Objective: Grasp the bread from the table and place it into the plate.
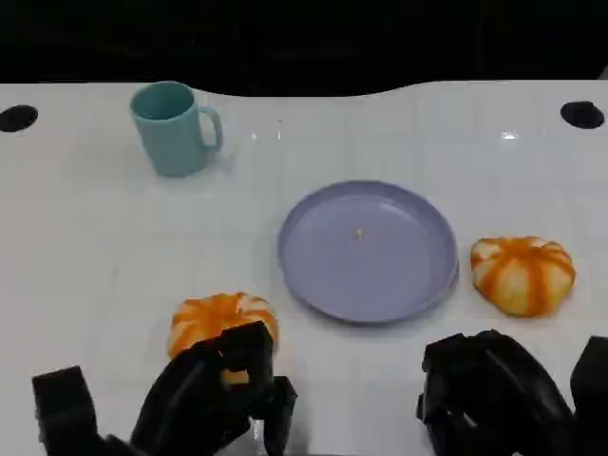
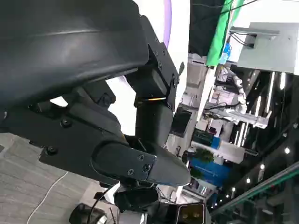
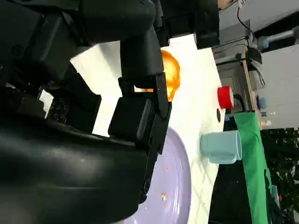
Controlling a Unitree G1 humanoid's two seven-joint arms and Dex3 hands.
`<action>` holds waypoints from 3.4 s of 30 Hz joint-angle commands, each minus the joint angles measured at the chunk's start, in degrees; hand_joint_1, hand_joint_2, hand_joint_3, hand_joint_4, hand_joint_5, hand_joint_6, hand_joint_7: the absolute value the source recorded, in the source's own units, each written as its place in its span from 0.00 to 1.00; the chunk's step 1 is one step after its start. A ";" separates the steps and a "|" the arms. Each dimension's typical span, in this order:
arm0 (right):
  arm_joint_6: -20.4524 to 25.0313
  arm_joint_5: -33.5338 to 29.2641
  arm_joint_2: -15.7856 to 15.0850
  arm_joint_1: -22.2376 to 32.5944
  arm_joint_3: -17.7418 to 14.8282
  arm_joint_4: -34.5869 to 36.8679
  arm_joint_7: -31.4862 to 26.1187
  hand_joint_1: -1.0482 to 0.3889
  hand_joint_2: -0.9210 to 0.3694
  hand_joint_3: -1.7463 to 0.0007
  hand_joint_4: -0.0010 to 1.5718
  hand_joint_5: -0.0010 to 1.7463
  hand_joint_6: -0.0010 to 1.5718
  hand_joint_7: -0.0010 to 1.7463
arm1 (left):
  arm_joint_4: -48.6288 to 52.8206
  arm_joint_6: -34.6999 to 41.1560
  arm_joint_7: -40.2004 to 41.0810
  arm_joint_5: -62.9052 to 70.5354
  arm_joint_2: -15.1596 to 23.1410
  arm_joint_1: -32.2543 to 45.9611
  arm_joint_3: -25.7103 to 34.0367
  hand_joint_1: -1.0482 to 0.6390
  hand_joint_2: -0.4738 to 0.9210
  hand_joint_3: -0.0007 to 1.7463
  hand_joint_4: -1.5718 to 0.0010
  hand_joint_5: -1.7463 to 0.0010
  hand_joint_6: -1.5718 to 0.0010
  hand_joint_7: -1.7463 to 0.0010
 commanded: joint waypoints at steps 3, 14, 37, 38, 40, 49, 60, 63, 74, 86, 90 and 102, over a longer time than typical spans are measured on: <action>-0.42 -0.23 -0.81 0.05 -0.33 -0.71 -0.26 0.00 0.71 0.19 0.97 0.77 1.00 0.59 | 0.37 -0.97 -0.69 0.14 0.40 -0.03 0.50 0.15 1.00 0.07 0.32 0.00 0.41 0.04; -0.94 -0.33 -0.78 -0.07 -0.32 -0.50 -0.13 0.00 0.72 0.18 0.97 0.76 1.00 0.59 | -0.05 -0.73 -0.47 0.21 0.52 0.05 0.34 0.14 0.99 0.07 0.32 0.00 0.41 0.04; -1.19 -0.01 -0.71 -0.17 -0.45 -0.13 0.32 0.00 0.71 0.18 0.96 0.76 1.00 0.58 | -1.51 -0.89 0.40 0.49 0.78 0.05 0.61 0.15 1.00 0.05 0.37 0.01 0.43 0.17; -1.20 0.01 -0.68 -0.24 -0.47 -0.07 0.35 0.00 0.71 0.18 0.96 0.76 1.00 0.58 | -1.59 -1.91 0.49 0.94 0.82 -0.07 0.69 0.15 1.00 0.06 0.42 0.01 0.45 0.22; -0.98 0.04 -0.67 -0.28 -0.48 -0.14 0.30 0.00 0.72 0.18 0.97 0.76 1.00 0.58 | -1.78 -3.98 0.50 1.94 1.07 -0.35 0.77 0.14 1.00 0.07 0.47 0.04 0.48 0.29; -0.17 -0.02 -0.83 -0.12 -0.38 -0.63 0.20 0.00 0.72 0.18 0.97 0.76 1.00 0.58 | -4.02 -12.14 2.44 8.12 4.51 -1.88 1.25 0.17 1.00 0.04 0.58 0.19 0.62 0.51; -1.40 -0.60 -0.94 -0.23 -0.21 -0.28 0.14 0.00 0.71 0.19 0.97 0.76 1.00 0.58 | -7.58 -20.87 11.67 23.15 11.15 -3.11 1.07 0.20 0.96 0.01 0.63 0.41 0.76 0.65; -1.22 -1.08 -1.03 -0.27 -0.06 -0.48 -0.33 0.00 0.71 0.19 0.97 0.76 1.00 0.58 | -9.98 -22.15 16.53 28.85 12.07 -2.35 1.13 0.18 0.96 0.01 0.67 0.44 0.78 0.67; -1.23 -0.88 -0.74 -0.40 -0.24 -0.06 0.19 0.00 0.71 0.20 0.98 0.75 1.00 0.58 | -23.94 -21.26 35.60 60.85 17.40 1.51 1.56 0.16 1.00 0.03 0.86 0.46 0.85 0.75; -0.34 -0.13 -0.48 -0.27 -0.23 -0.17 0.72 0.00 0.71 0.20 0.98 0.75 1.00 0.58 | -38.77 -2.56 35.64 87.83 17.43 5.05 -4.66 0.13 0.99 0.00 0.85 0.52 0.84 0.85; -1.47 -0.62 -0.60 -0.51 -0.27 0.43 0.76 0.00 0.70 0.21 0.99 0.75 1.00 0.58 | -39.61 3.77 31.51 94.28 16.88 3.89 -8.34 0.13 0.99 0.00 0.83 0.56 0.82 0.88; -0.64 0.14 -0.56 -0.55 -0.61 0.28 1.07 0.00 0.70 0.21 0.99 0.74 1.00 0.58 | -33.35 13.05 26.47 101.27 16.43 -2.00 -15.74 0.15 0.95 0.00 0.78 0.68 0.81 0.97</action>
